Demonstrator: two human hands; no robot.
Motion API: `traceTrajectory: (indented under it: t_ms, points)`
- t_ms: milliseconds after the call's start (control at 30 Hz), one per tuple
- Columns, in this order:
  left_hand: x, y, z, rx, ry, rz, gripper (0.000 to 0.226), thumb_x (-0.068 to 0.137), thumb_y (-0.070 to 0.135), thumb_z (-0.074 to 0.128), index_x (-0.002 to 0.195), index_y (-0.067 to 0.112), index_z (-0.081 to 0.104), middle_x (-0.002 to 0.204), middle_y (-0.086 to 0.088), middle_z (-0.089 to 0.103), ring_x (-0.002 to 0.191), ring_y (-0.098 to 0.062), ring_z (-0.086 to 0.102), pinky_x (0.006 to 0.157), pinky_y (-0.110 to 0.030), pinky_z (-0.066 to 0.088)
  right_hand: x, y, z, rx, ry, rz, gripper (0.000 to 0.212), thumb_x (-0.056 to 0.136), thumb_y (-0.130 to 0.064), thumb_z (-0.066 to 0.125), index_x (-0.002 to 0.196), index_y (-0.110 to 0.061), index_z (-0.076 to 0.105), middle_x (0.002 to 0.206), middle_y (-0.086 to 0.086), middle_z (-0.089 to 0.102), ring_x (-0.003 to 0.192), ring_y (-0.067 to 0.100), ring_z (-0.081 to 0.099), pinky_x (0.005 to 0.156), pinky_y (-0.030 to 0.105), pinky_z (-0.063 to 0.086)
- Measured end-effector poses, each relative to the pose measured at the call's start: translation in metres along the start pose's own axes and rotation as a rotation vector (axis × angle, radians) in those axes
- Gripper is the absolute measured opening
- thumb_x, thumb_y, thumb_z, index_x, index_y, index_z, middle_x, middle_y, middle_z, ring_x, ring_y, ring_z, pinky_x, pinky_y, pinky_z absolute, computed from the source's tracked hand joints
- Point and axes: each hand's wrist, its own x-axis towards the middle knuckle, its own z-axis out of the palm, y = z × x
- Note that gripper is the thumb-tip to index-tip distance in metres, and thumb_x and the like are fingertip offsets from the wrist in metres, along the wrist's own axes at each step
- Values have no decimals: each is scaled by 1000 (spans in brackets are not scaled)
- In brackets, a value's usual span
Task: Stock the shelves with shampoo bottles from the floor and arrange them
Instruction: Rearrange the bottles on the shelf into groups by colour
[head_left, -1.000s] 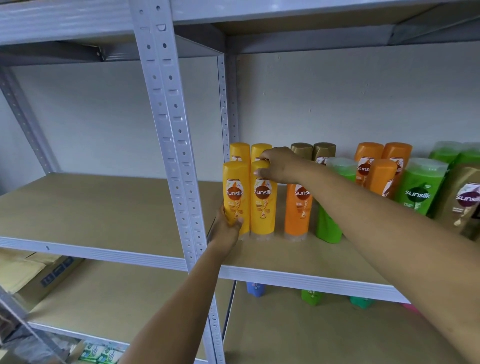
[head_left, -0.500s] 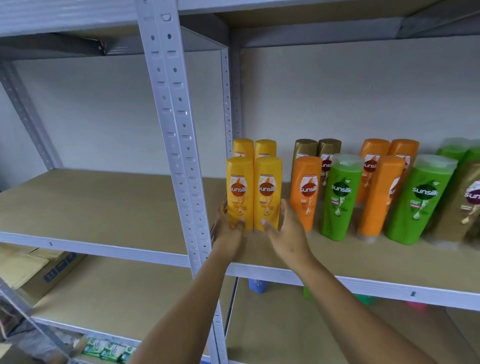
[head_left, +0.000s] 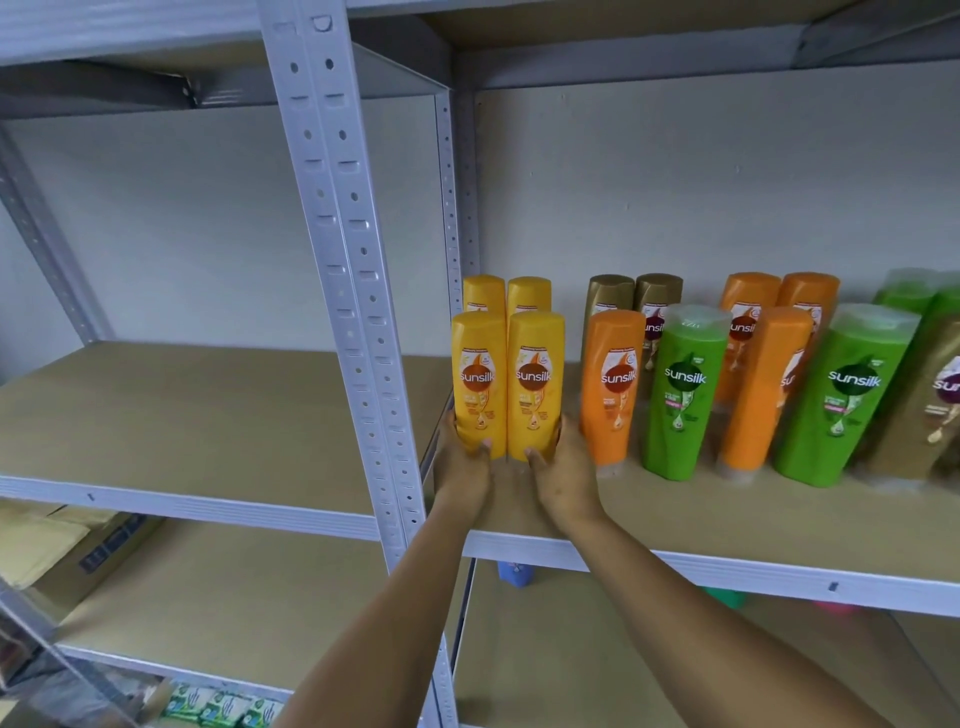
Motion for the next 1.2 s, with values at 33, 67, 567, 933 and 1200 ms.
traceTrajectory:
  t_ms: [33, 67, 567, 933, 1200]
  points:
    - [2, 0, 0, -6, 1, -5, 55, 95, 27, 53, 144, 16, 28, 139, -4, 47, 126, -23, 47, 91, -27, 39, 1, 0, 1, -4, 5, 3, 44, 87, -9, 64, 128, -11, 46, 126, 10, 56, 117, 24, 53, 93, 27, 41]
    - [3, 0, 0, -11, 3, -16, 52, 96, 26, 52, 142, 17, 30, 138, -4, 48, 124, -22, 48, 90, -27, 39, 2, 1, 2, -6, 9, 7, 43, 88, -8, 63, 127, -10, 46, 125, 10, 56, 117, 24, 53, 93, 27, 40]
    - [30, -10, 11, -224, -38, -101, 45, 97, 34, 51, 139, 28, 34, 133, 2, 49, 119, -20, 52, 99, -45, 47, 22, 4, 11, -31, -37, 143, 35, 90, -2, 54, 124, -7, 45, 122, 14, 56, 114, 29, 54, 87, 27, 40]
    - [32, -12, 29, 35, 209, -62, 65, 82, 37, 70, 135, 19, 35, 134, -5, 46, 126, -26, 40, 104, -51, 39, 32, 2, 14, 57, -71, 208, 48, 90, -23, 65, 128, -10, 39, 130, 11, 54, 119, 30, 53, 95, 40, 45]
    - [38, -10, 19, -115, 113, -20, 50, 92, 26, 61, 135, 18, 39, 125, 1, 47, 109, -12, 48, 91, -33, 45, 39, 4, 16, 41, -69, 169, 45, 91, -17, 62, 131, -11, 42, 130, 12, 53, 121, 30, 50, 98, 38, 42]
